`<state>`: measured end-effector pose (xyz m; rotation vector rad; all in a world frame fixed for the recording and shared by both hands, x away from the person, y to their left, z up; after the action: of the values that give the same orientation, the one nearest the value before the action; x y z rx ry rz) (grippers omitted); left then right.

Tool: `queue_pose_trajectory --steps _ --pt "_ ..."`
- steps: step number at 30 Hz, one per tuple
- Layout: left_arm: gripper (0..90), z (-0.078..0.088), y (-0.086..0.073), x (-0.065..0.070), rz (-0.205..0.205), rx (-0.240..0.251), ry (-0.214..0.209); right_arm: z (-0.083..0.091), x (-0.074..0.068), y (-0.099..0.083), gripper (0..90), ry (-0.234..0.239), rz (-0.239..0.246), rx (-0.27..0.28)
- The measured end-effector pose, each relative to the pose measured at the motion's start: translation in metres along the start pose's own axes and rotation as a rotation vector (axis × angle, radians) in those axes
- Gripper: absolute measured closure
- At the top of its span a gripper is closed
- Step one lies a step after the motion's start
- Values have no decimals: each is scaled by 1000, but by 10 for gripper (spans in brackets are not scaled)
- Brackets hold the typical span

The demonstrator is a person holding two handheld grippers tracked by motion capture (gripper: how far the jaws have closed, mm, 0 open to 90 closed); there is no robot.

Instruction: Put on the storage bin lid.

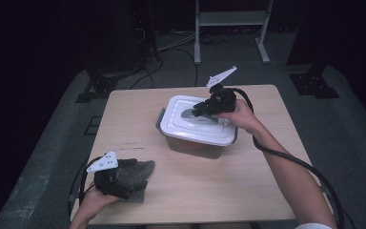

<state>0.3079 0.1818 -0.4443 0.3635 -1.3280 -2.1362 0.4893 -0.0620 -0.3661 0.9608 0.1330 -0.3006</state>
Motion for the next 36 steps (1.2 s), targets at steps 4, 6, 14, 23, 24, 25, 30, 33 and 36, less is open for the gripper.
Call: queue_pose_trajectory --steps 4,6,14,23,24,25,30,33,36 --pt "47 1 0 0 2 1 0 -4 1 0 667 7 1 -1" --pt "47 1 0 0 2 2 0 -6 2 -1 666 10 -5 0" --pt "47 2 0 -1 3 4 1 -12 5 -2 665 16 -12 -6" --pt "47 2 0 0 3 1 -2 -12 6 -4 659 20 -17 16" --pt "47 1 0 0 3 1 -2 -12 5 -4 657 19 -20 17" --pt "47 1 0 0 2 0 -1 -12 5 -4 652 18 -20 19" --pt "47 1 0 0 2 1 -3 -9 3 -5 568 9 -15 21" --pt "47 0 -1 0 -1 -4 -4 -5 0 -4 529 2 -12 27" --pt "47 -1 -1 1 1 -5 -6 0 -1 -6 505 -5 -11 29"
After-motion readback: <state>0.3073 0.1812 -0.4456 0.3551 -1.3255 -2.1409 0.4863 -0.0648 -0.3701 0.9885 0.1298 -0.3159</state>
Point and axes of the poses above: each handheld gripper's, and its own axes: z roughly backward along the jaws, y roughly out of its top, x roughly to its right, the point moved 8 cm from there along -z, roughly forward along the jaws, and after that the axes turned 9 degrees about y, right-handed, at the moved point
